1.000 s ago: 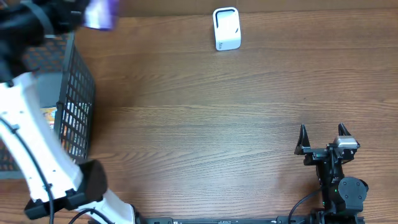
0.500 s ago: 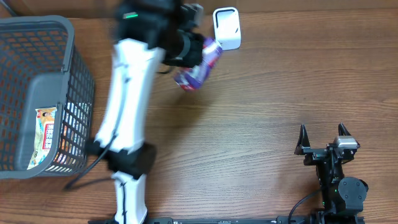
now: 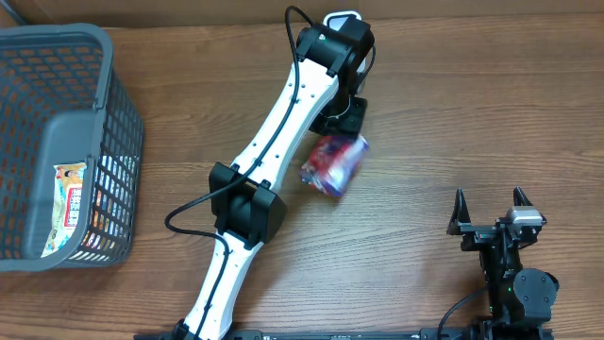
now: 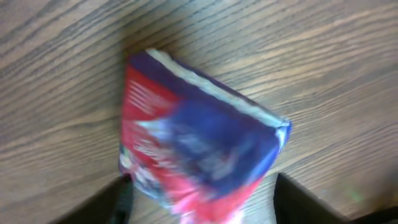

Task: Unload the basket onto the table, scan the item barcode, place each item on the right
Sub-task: 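Lift the pad pack and carry it toward the white scanner, then release the pad pack onto the table in front of the scanner, then return the left gripper into the basket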

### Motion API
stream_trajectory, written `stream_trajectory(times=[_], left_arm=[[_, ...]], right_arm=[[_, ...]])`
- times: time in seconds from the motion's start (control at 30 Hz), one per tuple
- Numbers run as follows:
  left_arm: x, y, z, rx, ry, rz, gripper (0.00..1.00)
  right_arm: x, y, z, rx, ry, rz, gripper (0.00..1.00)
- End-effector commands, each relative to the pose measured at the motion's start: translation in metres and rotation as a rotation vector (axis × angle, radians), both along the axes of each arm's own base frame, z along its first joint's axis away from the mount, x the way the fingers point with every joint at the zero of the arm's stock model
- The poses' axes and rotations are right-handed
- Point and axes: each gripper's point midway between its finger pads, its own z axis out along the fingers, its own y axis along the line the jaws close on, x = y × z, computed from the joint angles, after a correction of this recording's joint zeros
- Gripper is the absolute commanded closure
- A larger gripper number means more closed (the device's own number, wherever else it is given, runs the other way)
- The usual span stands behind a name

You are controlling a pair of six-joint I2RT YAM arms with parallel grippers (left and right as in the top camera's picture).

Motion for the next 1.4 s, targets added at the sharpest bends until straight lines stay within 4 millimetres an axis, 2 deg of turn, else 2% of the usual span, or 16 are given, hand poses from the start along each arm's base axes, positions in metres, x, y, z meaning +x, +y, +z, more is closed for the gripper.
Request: stream_trajectory(times=[0.0, 0.13, 0.2, 0.37, 0.47, 0.5, 0.6, 0.63, 0.7, 0.8, 0.9, 1.07, 1.23, 1.3, 1.37], left_arm=[[0.000, 0.003, 0.041, -0.061, -0.077, 0.019, 0.25], [0.002, 0.016, 0.080, -0.102, -0.160, 0.044, 0.26], [0.005, 0.027, 0.106, -0.135, -0.222, 0.065, 0.27], [0.007, 0.072, 0.194, -0.234, -0.448, 0.155, 0.29], [0.000, 0.120, 0.251, -0.258, -0.619, 0.249, 0.28], [-0.004, 0.144, 0.270, -0.243, -0.688, 0.302, 0.26], [-0.018, 0.204, 0.306, -0.191, -0.816, 0.445, 0.05], [-0.026, 0.227, 0.316, -0.169, -0.852, 0.506, 0.01], [-0.044, 0.278, 0.331, -0.099, -0.914, 0.649, 0.00], [-0.068, 0.337, 0.335, -0.018, -0.932, 0.845, 0.00], [-0.090, 0.392, 0.324, 0.059, -0.890, 1.034, 0.00], [-0.110, 0.456, 0.300, 0.113, -0.812, 1.292, 0.01], [-0.110, 0.501, 0.263, 0.156, -0.687, 1.398, 0.00], [-0.103, 0.514, 0.245, 0.156, -0.632, 1.405, 0.03], [-0.089, 0.518, 0.226, 0.117, -0.576, 1.337, 0.03]], right_arm=[[0.000, -0.001, -0.001, 0.002, -0.005, -0.007, 0.00], [0.000, -0.001, -0.001, 0.002, -0.005, -0.007, 0.00], [0.000, -0.001, -0.001, 0.002, -0.005, -0.007, 0.00], [0.000, -0.001, -0.001, 0.002, -0.005, -0.007, 0.00], [0.000, -0.001, -0.001, 0.002, -0.005, -0.007, 0.00], [0.000, -0.001, -0.001, 0.002, -0.005, -0.007, 0.00], [0.000, -0.001, -0.001, 0.002, -0.005, -0.007, 0.00], [0.000, -0.001, -0.001, 0.002, -0.005, -0.007, 0.00], [0.000, -0.001, -0.001, 0.002, -0.005, -0.007, 0.00], [0.000, -0.001, -0.001, 0.002, -0.005, -0.007, 0.00], [0.000, -0.001, -0.001, 0.002, -0.005, -0.007, 0.00], [0.000, -0.001, -0.001, 0.002, -0.005, -0.007, 0.00], [0.000, -0.001, -0.001, 0.002, -0.006, -0.007, 0.00], [0.000, -0.001, -0.001, 0.002, -0.005, -0.007, 0.00], [0.000, -0.001, -0.001, 0.002, -0.005, -0.007, 0.00]])
